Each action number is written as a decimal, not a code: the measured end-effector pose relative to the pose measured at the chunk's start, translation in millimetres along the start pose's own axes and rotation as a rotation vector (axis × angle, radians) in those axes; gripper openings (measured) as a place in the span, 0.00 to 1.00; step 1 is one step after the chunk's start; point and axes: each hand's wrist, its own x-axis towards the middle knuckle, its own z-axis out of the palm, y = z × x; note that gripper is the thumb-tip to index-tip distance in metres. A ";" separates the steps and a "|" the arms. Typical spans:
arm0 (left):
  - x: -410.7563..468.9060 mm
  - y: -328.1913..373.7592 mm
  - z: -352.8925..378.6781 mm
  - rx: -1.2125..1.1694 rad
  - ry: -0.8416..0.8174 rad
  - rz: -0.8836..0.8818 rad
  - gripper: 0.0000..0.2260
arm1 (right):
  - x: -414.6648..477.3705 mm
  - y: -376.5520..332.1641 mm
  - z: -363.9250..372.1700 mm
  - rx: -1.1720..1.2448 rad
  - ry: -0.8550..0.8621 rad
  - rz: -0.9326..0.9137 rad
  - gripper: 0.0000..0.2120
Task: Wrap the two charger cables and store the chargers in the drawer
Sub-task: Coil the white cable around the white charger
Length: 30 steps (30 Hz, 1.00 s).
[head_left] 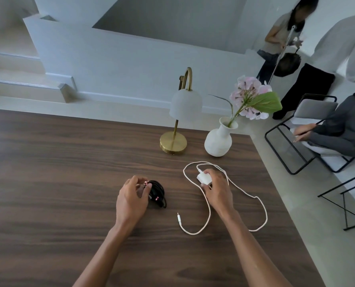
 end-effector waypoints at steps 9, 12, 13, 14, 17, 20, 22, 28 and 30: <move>-9.7 69.4 11.7 -0.116 -0.100 0.123 0.06 | -43.4 -29.6 -21.0 0.380 0.262 0.040 0.15; -5.8 78.6 27.4 -0.169 -0.296 0.012 0.10 | -67.3 -45.3 -26.7 0.517 0.295 0.005 0.16; -5.8 79.9 31.7 -0.195 -0.339 -0.016 0.12 | -73.5 -49.4 -27.6 0.549 0.303 -0.004 0.16; -6.3 80.6 34.7 -0.224 -0.372 -0.036 0.11 | -78.9 -52.6 -27.9 0.573 0.308 -0.011 0.17; -9.0 80.4 39.0 -0.317 -0.414 -0.079 0.07 | -92.3 -58.6 -26.8 0.627 0.295 -0.021 0.18; -11.0 78.2 36.1 -0.364 -0.406 -0.144 0.07 | -101.3 -61.6 -26.6 0.645 0.223 -0.040 0.20; -8.7 75.7 32.5 -0.339 -0.403 -0.131 0.05 | -100.3 -60.7 -33.9 0.664 0.144 -0.051 0.20; 1.7 79.4 9.8 -0.074 -0.574 0.097 0.08 | -55.8 -45.9 -90.1 0.535 0.071 -0.177 0.16; 2.2 89.3 5.2 -0.090 -0.622 0.130 0.07 | -42.2 -48.7 -91.6 0.465 -0.029 -0.265 0.14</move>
